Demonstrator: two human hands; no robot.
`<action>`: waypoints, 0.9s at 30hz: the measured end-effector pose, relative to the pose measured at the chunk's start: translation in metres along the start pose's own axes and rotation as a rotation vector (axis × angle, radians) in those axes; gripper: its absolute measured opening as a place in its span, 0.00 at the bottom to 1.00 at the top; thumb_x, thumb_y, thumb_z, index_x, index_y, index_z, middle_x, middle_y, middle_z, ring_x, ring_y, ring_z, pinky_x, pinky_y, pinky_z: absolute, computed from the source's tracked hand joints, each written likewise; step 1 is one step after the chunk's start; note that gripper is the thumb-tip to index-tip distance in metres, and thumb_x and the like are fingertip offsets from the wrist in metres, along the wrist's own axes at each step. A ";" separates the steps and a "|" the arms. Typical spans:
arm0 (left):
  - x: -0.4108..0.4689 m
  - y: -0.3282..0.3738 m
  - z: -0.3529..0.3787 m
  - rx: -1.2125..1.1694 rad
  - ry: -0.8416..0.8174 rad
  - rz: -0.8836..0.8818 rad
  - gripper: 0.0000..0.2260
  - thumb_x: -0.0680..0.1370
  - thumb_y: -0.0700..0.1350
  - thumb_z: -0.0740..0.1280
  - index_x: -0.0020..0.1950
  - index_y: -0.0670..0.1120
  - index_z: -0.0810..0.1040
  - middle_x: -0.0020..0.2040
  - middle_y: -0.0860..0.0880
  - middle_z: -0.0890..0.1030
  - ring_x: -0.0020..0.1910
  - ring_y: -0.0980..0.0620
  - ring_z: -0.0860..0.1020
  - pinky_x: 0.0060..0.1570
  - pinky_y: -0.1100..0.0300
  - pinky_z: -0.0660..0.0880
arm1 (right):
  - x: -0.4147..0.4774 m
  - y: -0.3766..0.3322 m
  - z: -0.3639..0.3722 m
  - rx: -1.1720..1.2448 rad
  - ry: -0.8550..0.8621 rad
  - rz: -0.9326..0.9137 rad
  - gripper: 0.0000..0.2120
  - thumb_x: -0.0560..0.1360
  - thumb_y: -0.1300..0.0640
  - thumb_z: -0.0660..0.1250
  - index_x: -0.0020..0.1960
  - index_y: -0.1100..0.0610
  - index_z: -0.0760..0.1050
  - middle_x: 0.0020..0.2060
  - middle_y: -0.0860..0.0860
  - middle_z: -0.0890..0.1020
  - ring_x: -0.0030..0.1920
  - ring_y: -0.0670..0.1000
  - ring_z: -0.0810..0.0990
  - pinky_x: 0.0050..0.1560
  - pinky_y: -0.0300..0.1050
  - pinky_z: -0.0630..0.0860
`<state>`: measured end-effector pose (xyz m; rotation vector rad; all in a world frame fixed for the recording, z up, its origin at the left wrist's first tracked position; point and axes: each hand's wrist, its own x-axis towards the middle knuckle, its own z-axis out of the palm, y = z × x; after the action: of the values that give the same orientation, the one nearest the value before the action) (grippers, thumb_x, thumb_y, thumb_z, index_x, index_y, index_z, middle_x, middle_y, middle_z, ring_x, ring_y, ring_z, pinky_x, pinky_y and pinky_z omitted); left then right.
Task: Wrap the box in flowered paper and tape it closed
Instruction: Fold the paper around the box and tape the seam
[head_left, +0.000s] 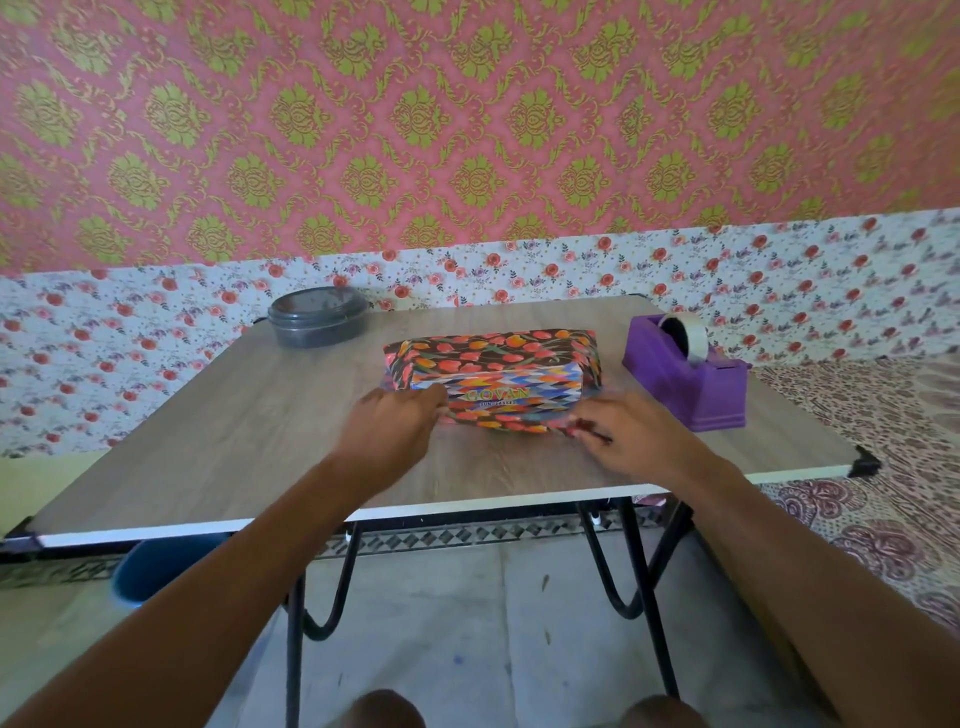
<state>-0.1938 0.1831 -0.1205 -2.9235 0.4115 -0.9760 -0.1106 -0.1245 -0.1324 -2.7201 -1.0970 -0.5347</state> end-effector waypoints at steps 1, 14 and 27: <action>0.006 -0.001 -0.001 0.042 0.031 0.003 0.03 0.79 0.44 0.69 0.48 0.45 0.79 0.37 0.43 0.84 0.30 0.39 0.80 0.33 0.52 0.77 | 0.004 0.002 -0.003 -0.017 0.038 -0.004 0.08 0.78 0.57 0.67 0.56 0.55 0.81 0.49 0.53 0.85 0.47 0.56 0.83 0.42 0.45 0.76; 0.073 -0.032 0.001 -0.225 -0.197 -0.195 0.05 0.84 0.46 0.58 0.55 0.49 0.74 0.44 0.49 0.81 0.37 0.51 0.78 0.38 0.48 0.80 | 0.083 0.015 -0.029 0.046 0.015 0.020 0.09 0.77 0.68 0.61 0.55 0.59 0.73 0.45 0.53 0.78 0.41 0.53 0.76 0.39 0.50 0.72; 0.100 -0.052 0.025 -0.169 -0.245 -0.212 0.06 0.85 0.48 0.59 0.55 0.50 0.75 0.44 0.50 0.82 0.38 0.52 0.78 0.40 0.56 0.76 | 0.125 0.040 -0.026 0.318 -0.060 0.231 0.06 0.74 0.60 0.72 0.49 0.52 0.78 0.44 0.55 0.84 0.48 0.53 0.82 0.49 0.46 0.79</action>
<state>-0.0900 0.2057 -0.0763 -3.2400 0.1830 -0.6111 -0.0062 -0.0810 -0.0615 -2.5464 -0.7861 -0.2226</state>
